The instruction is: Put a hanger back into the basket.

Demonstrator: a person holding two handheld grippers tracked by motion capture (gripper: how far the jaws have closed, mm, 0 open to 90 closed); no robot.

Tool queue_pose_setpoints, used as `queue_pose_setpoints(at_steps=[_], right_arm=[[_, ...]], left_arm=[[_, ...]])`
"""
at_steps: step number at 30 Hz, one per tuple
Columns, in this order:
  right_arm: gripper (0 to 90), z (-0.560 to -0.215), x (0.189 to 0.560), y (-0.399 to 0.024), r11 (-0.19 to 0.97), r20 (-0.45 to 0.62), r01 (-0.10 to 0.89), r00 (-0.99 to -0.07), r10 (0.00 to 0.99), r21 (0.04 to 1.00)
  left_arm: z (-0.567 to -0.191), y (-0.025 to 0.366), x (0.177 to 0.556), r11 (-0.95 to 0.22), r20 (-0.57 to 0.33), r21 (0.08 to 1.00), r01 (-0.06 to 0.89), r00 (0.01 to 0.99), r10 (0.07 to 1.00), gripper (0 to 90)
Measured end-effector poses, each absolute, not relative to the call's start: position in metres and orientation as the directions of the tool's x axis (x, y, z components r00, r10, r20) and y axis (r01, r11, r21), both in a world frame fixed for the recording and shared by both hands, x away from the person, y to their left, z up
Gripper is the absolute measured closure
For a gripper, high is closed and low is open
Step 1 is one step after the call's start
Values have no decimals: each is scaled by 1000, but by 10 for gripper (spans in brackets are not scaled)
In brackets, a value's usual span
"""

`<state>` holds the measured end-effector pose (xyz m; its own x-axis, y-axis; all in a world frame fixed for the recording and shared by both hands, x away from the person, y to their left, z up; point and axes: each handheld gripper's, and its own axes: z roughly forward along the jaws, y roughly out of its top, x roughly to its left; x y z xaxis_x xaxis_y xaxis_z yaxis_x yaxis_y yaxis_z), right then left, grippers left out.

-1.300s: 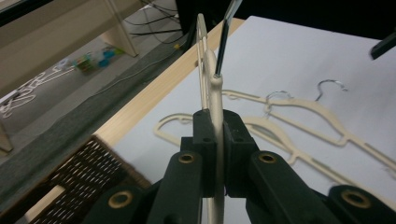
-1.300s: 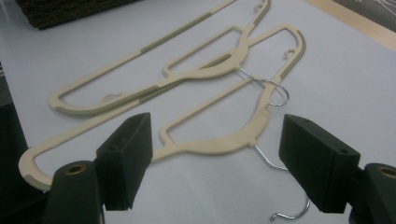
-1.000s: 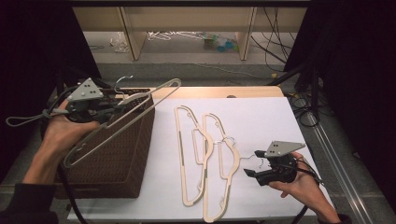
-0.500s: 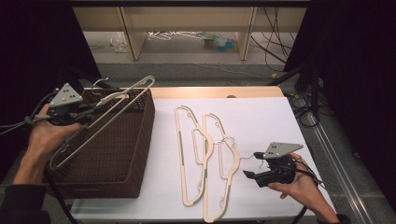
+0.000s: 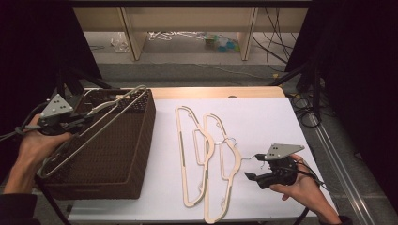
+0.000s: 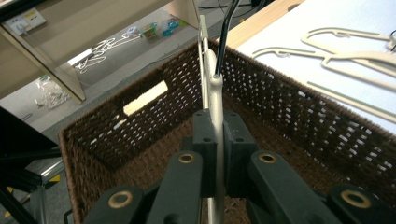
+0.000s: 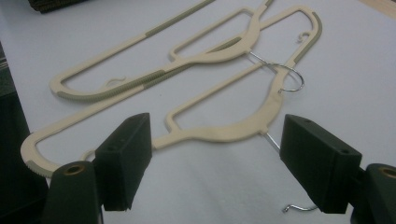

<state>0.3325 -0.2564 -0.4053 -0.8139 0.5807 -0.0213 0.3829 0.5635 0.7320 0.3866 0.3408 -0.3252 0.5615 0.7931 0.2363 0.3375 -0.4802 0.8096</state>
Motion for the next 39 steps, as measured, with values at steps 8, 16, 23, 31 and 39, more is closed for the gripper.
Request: queue_pose_setpoints(at_steps=[8,16,23,31,39], right_arm=[[257,-408,332,-256,566,-15,388,-816,579,727],[256,-409,333,-257,572,-15,389,-818,575,722],[256,-410,332,-256,571,-15,391,-816,578,722],[256,-413,332,-255,577,-9,398,-818,575,713],[255,-413,332,-255,578,-8,396,-820,572,713]], left_arm=[[-344,334,393,-547,263,746,379,587,765,855],[-370,319,396,-554,249,715,427,585,772,853],[-391,306,395,-561,238,691,455,590,772,842],[-401,292,388,-562,220,674,480,596,772,816],[-409,279,386,-574,183,660,484,637,749,764]])
